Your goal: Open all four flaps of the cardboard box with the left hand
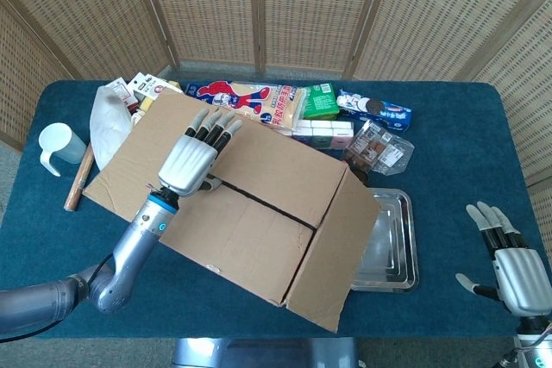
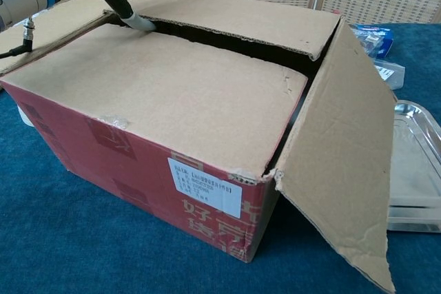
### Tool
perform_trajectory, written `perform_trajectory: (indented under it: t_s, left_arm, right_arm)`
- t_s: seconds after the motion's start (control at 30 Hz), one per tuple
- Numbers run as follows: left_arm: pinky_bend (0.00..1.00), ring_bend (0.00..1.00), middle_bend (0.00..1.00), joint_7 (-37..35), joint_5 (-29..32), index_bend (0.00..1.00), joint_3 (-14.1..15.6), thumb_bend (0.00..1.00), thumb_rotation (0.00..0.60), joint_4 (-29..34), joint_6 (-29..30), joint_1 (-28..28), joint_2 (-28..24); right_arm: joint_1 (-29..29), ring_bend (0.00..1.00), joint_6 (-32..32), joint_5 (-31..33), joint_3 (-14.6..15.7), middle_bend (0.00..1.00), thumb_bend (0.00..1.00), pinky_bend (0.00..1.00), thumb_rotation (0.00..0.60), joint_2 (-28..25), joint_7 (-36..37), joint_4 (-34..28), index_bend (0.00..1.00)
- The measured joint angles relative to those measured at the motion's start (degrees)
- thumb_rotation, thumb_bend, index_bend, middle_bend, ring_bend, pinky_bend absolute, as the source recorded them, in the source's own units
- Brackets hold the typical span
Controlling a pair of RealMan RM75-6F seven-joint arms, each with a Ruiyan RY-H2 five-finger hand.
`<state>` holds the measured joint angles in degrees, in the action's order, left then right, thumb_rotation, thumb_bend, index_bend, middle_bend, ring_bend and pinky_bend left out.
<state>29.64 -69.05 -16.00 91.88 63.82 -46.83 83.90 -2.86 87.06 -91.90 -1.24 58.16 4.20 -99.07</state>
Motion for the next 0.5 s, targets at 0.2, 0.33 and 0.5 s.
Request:
perform_trajectory:
  t_s: [0.2,0.33,0.5]
  left_arm:
    - [0.0,0.0,0.0,1.0,-0.3,0.0,1.0,0.1,0.6,0.5,0.2,0.4,-1.5]
    - [0.0,0.0,0.0,1.2,1.0,0.0,1.1,0.1,0.6,-0.4,-0.1,0.2,-0.4]
    - [0.0,0.0,0.0,1.9,1.6,0.0,1.1,0.1,0.6,-1.6,-0.2,-0.7,1.5]
  right_arm:
    - [-0.1,0.0,-0.3,-0.3,0.2,0.0,0.0,0.23,0.6,0.1,-0.1,0.1,0.0]
    - [-0.1,0.0,-0.3,-0.5,0.3,0.0,0.0,0.23,0.6,0.1,-0.3,-0.1,0.0]
    - [-0.1,0.0,-0.3,-0.2,0.2,0.0,0.0,0.23,0.6,0.1,0.0,0.0,0.0]
